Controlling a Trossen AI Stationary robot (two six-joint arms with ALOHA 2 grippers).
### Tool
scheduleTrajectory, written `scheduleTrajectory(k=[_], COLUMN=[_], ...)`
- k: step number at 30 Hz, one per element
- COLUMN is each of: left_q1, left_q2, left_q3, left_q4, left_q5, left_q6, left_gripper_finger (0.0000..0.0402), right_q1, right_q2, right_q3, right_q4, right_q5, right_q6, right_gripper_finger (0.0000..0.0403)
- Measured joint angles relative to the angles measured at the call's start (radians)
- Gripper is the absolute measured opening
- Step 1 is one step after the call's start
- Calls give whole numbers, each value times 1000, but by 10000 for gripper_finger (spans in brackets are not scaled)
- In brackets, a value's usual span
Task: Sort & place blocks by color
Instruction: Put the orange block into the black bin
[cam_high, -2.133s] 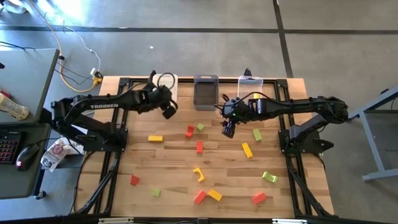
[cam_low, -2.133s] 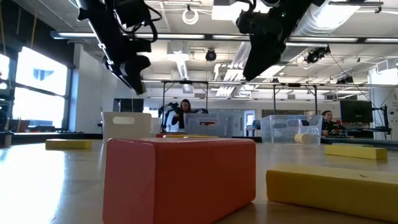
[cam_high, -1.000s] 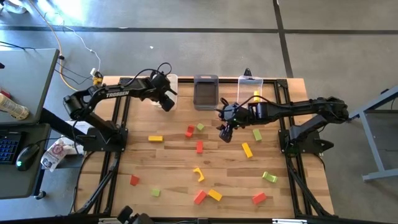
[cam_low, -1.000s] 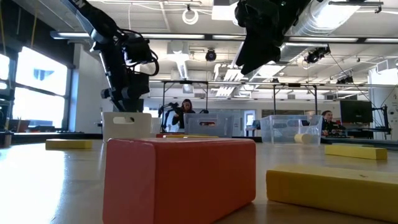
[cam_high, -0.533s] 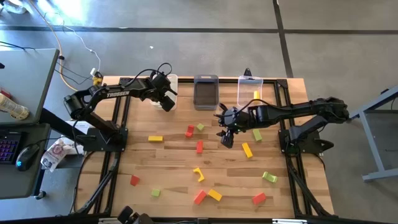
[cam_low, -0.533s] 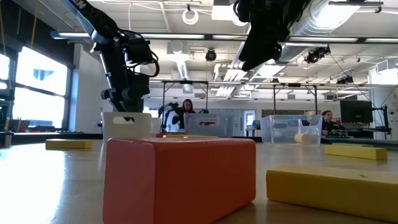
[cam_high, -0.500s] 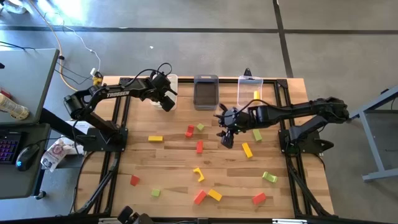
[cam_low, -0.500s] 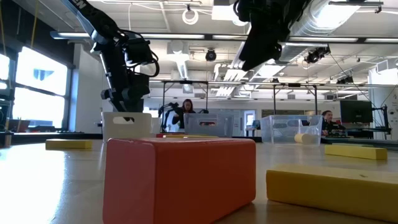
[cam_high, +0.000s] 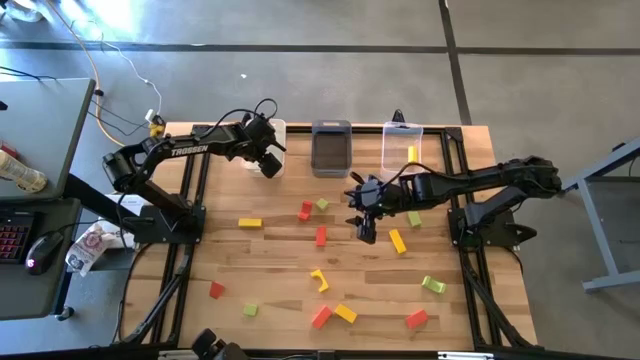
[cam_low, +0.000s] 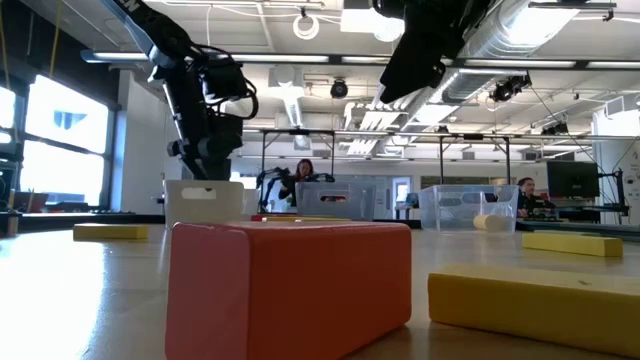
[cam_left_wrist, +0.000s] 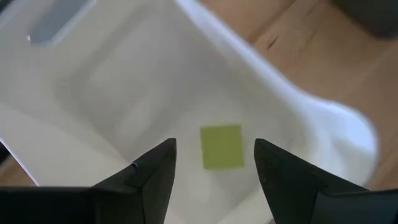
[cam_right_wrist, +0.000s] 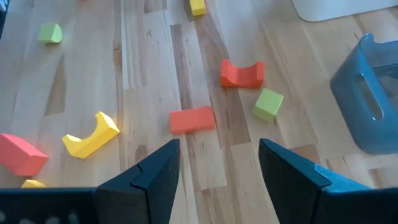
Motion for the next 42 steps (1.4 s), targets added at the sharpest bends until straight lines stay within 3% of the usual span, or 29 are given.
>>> scheduleTrajectory(k=[10,15,23,33,39,42], left_q1=[-87,-190,-380,-569,-626,-647], left_q2=[0,0,0,0,0,0], left_q3=[133,144,144,144,144,144], left_q4=[-91,-98,-101,-66,26,74], left_q5=[-1,-1,-1,0,7,60], left_q6=[67,107,119,287,504,587], left_gripper_finger=[202,201,201,201,201,201], right_q1=[0,-2,-2,-2,-2,-2], right_q2=[0,0,0,0,0,0], right_q3=[0,0,0,0,0,0], right_q4=[-25,-71,-72,-71,-71,-71], right_q5=[91,177,184,184,184,184], right_q6=[0,0,11,20,20,20], right_gripper_finger=[204,204,204,204,204,204])
